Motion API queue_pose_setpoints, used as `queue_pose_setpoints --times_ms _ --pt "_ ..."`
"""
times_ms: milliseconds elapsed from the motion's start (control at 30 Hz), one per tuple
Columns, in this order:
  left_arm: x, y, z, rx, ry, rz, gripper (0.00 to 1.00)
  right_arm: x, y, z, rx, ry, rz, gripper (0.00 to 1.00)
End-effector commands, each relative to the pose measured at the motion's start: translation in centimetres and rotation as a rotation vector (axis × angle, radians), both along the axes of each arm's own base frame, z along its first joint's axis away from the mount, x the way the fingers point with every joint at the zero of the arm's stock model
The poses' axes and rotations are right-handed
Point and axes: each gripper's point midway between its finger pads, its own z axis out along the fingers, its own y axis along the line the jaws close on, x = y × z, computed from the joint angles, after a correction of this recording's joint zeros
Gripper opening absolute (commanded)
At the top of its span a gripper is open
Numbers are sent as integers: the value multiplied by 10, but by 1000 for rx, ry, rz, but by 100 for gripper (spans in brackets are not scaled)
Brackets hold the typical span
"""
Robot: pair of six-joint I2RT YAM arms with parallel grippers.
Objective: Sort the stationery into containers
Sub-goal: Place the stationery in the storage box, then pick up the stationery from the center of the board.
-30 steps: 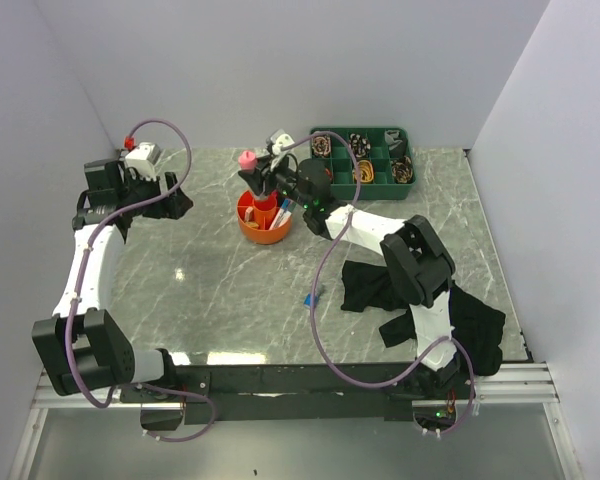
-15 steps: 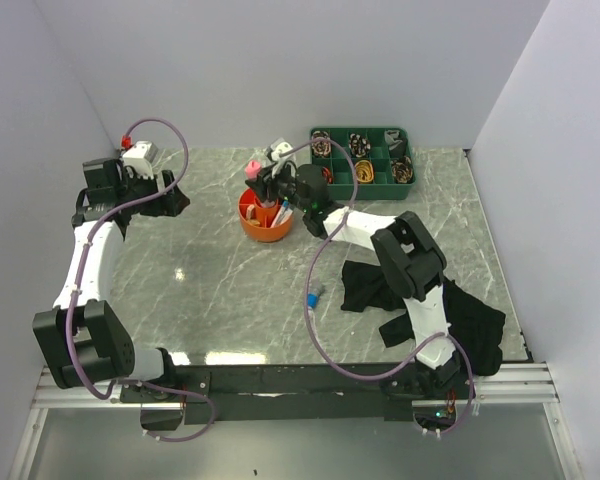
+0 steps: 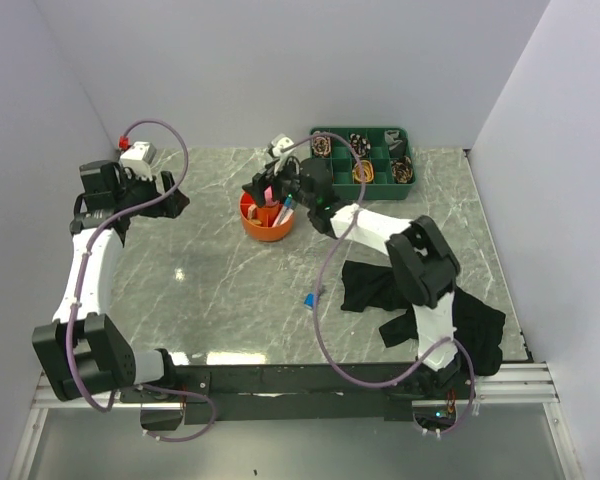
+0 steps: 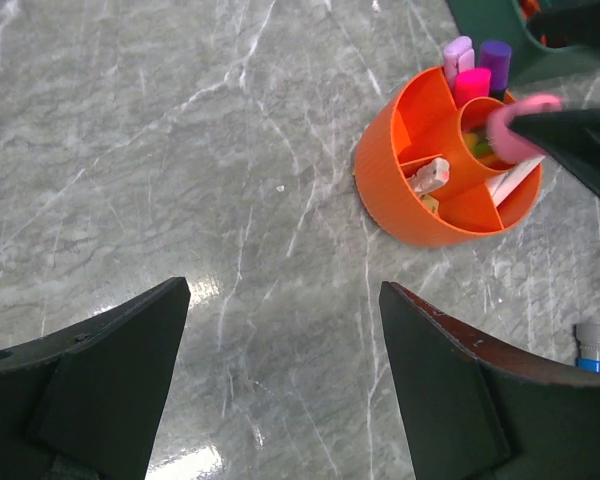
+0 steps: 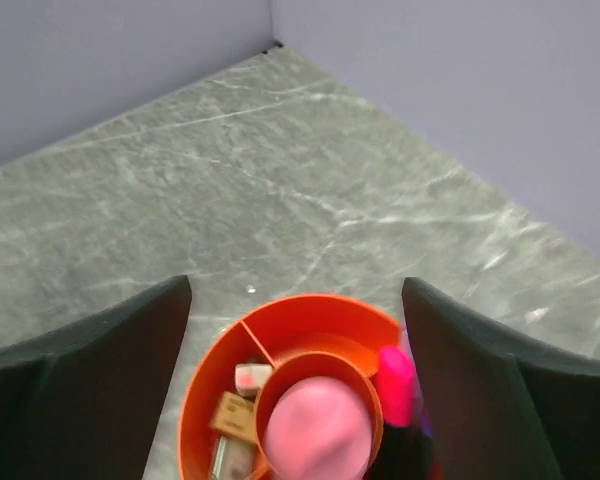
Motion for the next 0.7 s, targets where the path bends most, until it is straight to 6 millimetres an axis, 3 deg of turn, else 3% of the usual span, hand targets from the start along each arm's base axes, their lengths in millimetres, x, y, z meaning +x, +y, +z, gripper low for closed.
queue_pose_setpoints --times_ms 0,33,67,100,133,200,233,300,367,433,533,600,667 --pt "-10 -8 26 12 -111 -43 84 -33 -24 107 59 -124 24 100" --pt "-11 -9 27 10 -120 -46 84 -37 -28 110 39 -124 26 100" --pt "-12 -9 36 18 -155 -45 85 -43 -33 101 -29 -109 34 100" --pt "-14 -9 36 9 -157 -35 85 -59 -36 114 -53 -137 80 100" --pt "-16 -10 39 6 -167 -31 86 -77 -40 93 -148 -83 156 100" --pt "-21 -12 45 -6 -194 -29 86 -111 -46 95 -305 -202 344 100" --pt "-24 -14 49 -9 -207 -30 87 -132 -62 59 -479 -181 456 100" --pt "-25 -12 46 -13 -213 -13 87 -158 -80 33 -644 -197 610 100" --pt "-28 -12 48 -43 -211 23 87 -186 -118 -19 -894 -174 801 100" --pt "-32 -11 50 -43 -230 34 87 -207 -154 -48 -1075 -143 969 100" --pt "-37 -9 47 -40 -231 41 87 -212 -169 -68 -1153 -82 1049 90" --pt "-39 -8 41 -37 -222 46 87 -214 -175 -81 -1184 -93 1059 88" --pt "-41 -8 38 -35 -219 50 87 -207 -167 -82 -1203 -188 1024 89"
